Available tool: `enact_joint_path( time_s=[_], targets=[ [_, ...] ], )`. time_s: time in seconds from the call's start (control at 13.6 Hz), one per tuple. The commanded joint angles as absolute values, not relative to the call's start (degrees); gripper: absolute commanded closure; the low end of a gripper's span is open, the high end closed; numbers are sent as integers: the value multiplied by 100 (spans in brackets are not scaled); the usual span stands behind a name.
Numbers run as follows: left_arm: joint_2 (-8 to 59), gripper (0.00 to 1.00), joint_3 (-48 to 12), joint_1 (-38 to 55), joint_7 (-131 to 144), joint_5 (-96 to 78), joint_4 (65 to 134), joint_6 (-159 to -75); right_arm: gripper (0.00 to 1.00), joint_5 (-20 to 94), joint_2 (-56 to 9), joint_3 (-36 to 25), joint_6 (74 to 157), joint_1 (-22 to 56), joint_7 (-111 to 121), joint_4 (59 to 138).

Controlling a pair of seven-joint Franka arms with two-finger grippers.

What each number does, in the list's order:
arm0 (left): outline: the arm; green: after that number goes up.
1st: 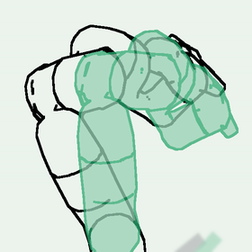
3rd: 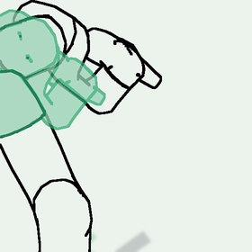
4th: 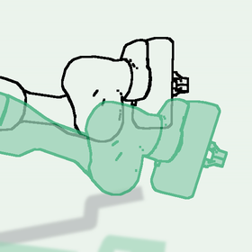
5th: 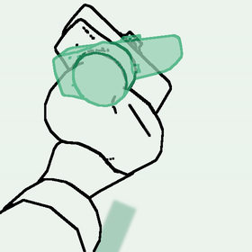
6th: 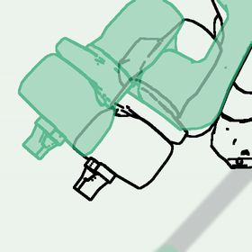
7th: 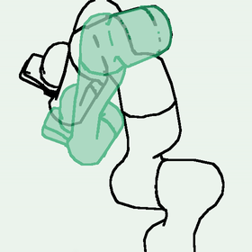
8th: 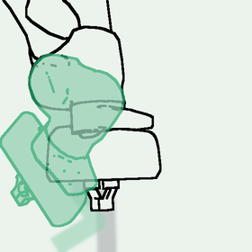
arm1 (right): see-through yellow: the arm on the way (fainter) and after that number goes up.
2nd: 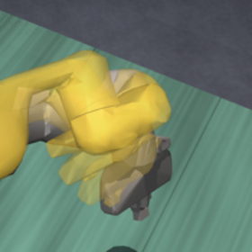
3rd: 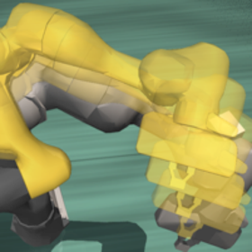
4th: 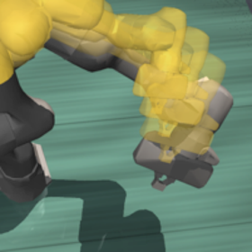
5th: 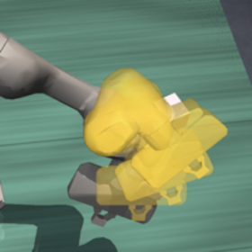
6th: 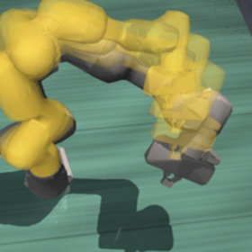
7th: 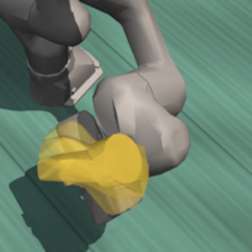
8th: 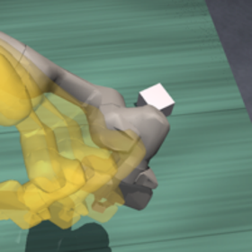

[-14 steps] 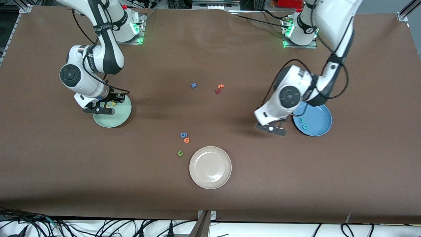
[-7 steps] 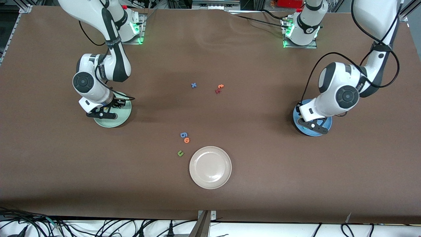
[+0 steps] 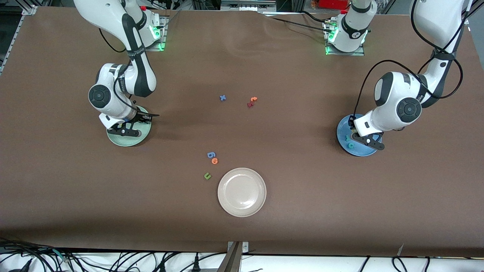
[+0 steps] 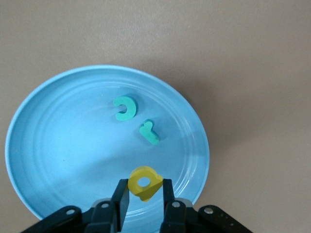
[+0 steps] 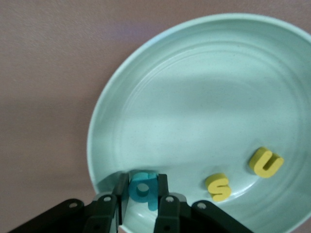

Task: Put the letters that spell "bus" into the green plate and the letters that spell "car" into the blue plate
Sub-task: 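Place q on the green plate while the left gripper places a on blue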

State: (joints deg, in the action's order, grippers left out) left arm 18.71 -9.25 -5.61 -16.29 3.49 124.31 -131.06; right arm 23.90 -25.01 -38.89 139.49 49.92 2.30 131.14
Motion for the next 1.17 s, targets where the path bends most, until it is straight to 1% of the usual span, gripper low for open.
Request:
enact_joint_path(
  time_s=[0.0, 0.07, 0.15, 0.22, 0.29, 0.51, 0.59, 0.66, 0.73, 0.88, 0.95, 1.1],
  targets=[
    [1714, 0, -1011, -633, -1653, 536, 12403, -13009, 100, 2610, -2593, -3867, 13983, 4825, 650, 13087],
    [1723, 0, -1011, -615, -1635, 527, 12193, -12790, 100, 2610, -2593, -3867, 13975, 4825, 650, 13087],
    [1731, 0, -1011, -607, -1626, 527, 11973, -12562, 96, 2610, -2593, -3867, 13957, 4825, 650, 13087],
    [1784, 0, -1011, -598, -1600, 527, 11771, -12351, 57, 2610, -2584, -3867, 13948, 4825, 650, 13087],
    [1810, 0, -1011, -598, -1591, 527, 11560, -12122, 1, 2610, -2584, -3876, 13948, 4825, 633, 13087],
    [1793, 0, -1028, -536, -725, 519, 10953, -11262, 1, 2619, -2453, -3893, 13905, 4834, 633, 13078],
    [1793, 0, -1081, -519, -320, 527, 10681, -10850, 1, 2610, -2313, -3920, 13782, 4834, 624, 13061],
    [1793, 0, -1185, -449, -55, 536, 10374, -10350, 1, 2610, -2138, -3998, 13485, 4843, 615, 12956],
    [1776, 0, -1204, -405, 95, 536, 10032, -9910, 1, 2602, -2014, -4190, 13030, 4843, 615, 12755],
    [1732, 0, -1204, -430, 150, 536, 9425, -8969, 1, 2541, -1969, -4647, 11688, 4843, 624, 12036],
    [1671, 0, -1161, -492, 123, 536, 9091, -8747, 1, 2514, -1977, -4884, 11063, 4843, 633, 11606],
    [1565, 0, -1125, -562, 193, 519, 8799, -8544, 1, 2217, -2021, -5193, 10068, 4834, 615, 10849]
  ],
)
